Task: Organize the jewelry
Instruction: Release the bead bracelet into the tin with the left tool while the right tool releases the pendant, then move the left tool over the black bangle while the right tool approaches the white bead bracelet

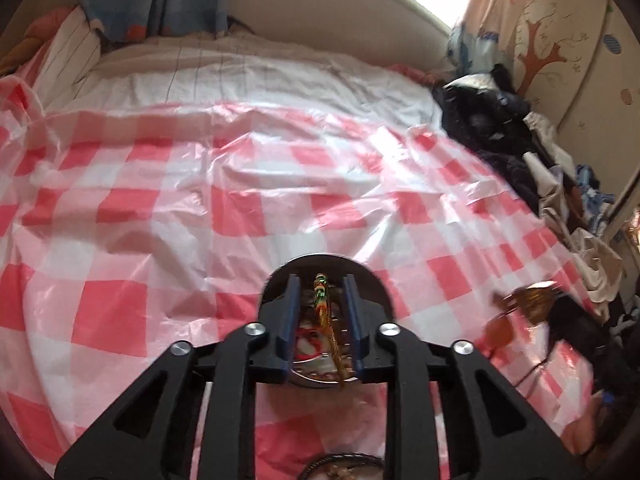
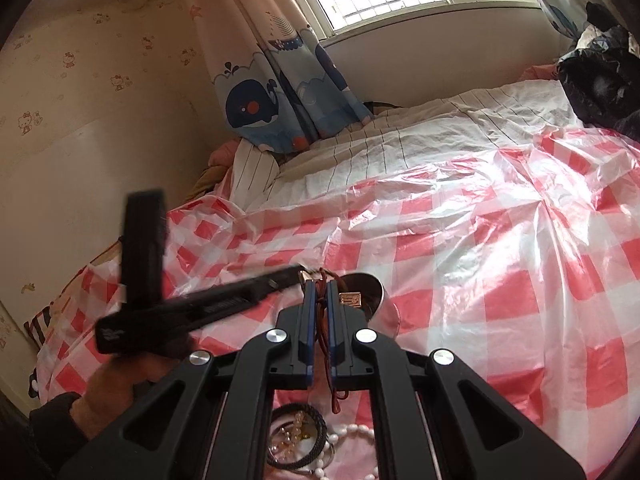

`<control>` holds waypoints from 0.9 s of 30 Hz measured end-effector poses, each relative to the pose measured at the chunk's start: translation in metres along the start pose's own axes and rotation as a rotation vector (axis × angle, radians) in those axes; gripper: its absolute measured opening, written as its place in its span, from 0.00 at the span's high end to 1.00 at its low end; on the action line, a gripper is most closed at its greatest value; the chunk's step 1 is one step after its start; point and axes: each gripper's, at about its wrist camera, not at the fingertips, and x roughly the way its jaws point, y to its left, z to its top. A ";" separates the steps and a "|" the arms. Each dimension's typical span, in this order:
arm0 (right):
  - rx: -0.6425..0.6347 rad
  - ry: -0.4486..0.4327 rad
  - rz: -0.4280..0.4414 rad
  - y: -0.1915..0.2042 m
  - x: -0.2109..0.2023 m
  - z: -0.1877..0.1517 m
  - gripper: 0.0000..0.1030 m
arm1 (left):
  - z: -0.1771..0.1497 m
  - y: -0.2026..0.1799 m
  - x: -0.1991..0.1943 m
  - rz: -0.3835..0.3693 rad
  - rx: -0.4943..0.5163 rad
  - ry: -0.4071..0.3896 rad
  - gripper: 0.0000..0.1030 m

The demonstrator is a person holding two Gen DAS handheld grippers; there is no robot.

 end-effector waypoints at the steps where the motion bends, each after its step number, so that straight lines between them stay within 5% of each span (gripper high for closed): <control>1: -0.003 -0.003 0.009 0.002 0.005 0.005 0.94 | -0.001 0.004 0.003 0.017 -0.004 0.001 0.71; 6: 0.016 0.023 0.044 0.001 0.045 0.017 0.94 | -0.012 0.028 -0.021 0.099 -0.003 -0.037 0.57; 10: -0.008 0.142 -0.136 -0.015 0.083 0.002 0.90 | -0.026 0.035 -0.041 0.138 0.023 -0.035 0.57; 13: 0.019 0.144 -0.170 -0.024 0.064 -0.011 0.87 | -0.043 0.025 -0.059 0.157 0.076 -0.038 0.50; 19: 0.063 0.165 -0.194 -0.033 0.001 -0.059 0.63 | -0.096 -0.004 -0.076 0.188 0.177 -0.016 0.30; 27: 0.116 0.206 -0.243 -0.031 -0.024 -0.109 0.61 | -0.149 -0.010 -0.079 0.187 0.143 -0.020 0.24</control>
